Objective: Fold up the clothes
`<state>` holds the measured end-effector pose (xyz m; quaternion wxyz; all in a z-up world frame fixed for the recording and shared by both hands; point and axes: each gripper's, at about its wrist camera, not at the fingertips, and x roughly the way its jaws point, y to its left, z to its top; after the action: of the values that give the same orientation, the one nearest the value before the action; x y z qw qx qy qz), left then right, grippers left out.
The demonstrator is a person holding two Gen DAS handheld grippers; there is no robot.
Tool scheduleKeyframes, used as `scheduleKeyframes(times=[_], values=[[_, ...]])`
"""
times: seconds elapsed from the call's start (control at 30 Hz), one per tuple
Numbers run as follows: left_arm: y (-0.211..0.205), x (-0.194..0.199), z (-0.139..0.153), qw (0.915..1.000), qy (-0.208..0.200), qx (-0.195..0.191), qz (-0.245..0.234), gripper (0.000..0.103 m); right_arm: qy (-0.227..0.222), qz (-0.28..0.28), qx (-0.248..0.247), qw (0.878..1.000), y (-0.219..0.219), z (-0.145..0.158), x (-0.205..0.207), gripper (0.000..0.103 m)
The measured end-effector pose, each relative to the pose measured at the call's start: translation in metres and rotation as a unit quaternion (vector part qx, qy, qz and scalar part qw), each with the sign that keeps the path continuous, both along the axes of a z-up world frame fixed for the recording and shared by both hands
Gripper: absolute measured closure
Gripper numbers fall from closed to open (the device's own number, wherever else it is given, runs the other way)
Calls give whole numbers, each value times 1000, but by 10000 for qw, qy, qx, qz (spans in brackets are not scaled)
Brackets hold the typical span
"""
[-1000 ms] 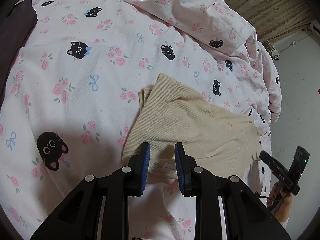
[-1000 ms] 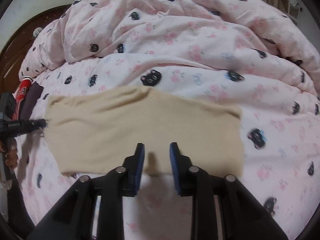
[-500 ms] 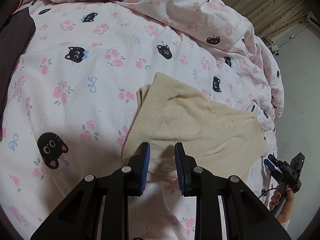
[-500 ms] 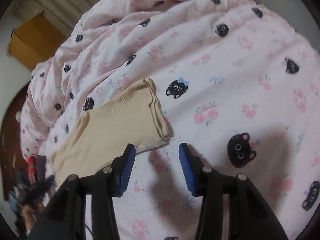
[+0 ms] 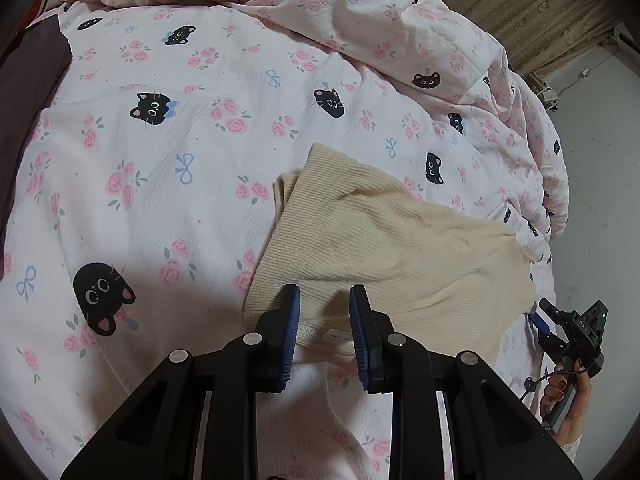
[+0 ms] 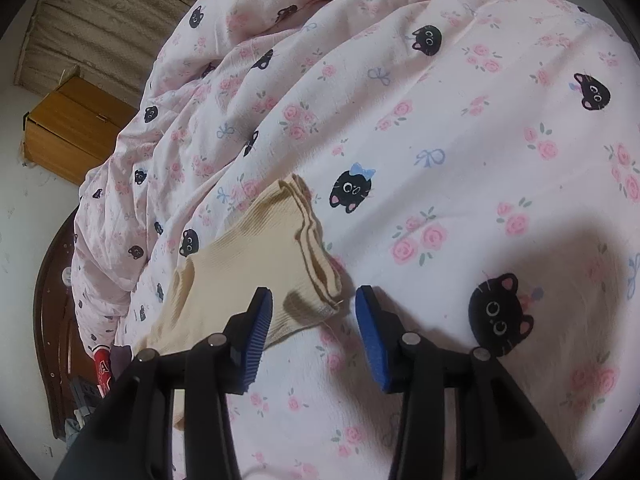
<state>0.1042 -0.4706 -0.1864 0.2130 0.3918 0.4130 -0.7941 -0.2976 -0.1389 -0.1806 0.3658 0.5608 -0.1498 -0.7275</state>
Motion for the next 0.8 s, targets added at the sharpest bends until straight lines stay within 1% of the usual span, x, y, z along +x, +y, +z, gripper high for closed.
scheduleKeyframes(times=[0.07,0.13,0.3,0.47,0.5,0.53,0.57,0.8], values=[[0,0,0,10000,8,4,-4,81,-55,20,-26,10000,-1,-2,0,70],[0,1,-1,10000,17,14,-5,81,-103,45,-44,9999,-3,-3,0,75],[1,1,-1,10000,11,1,-7,81,-99,83,-21,9999,-5,-1,3,81],[1,0,-1,10000,-1,-10,-8,81,-100,57,-8,9999,-2,1,3,81],[1,0,-1,10000,-3,-13,-7,81,-85,63,0,9999,-2,1,3,83],[1,0,0,10000,-6,-16,-7,81,-64,65,8,10000,-2,2,3,94],[1,0,0,10000,-6,-18,-7,81,-32,60,20,10000,-1,3,3,96],[1,0,-1,10000,-5,-28,-9,81,204,78,68,9997,-3,11,0,96]])
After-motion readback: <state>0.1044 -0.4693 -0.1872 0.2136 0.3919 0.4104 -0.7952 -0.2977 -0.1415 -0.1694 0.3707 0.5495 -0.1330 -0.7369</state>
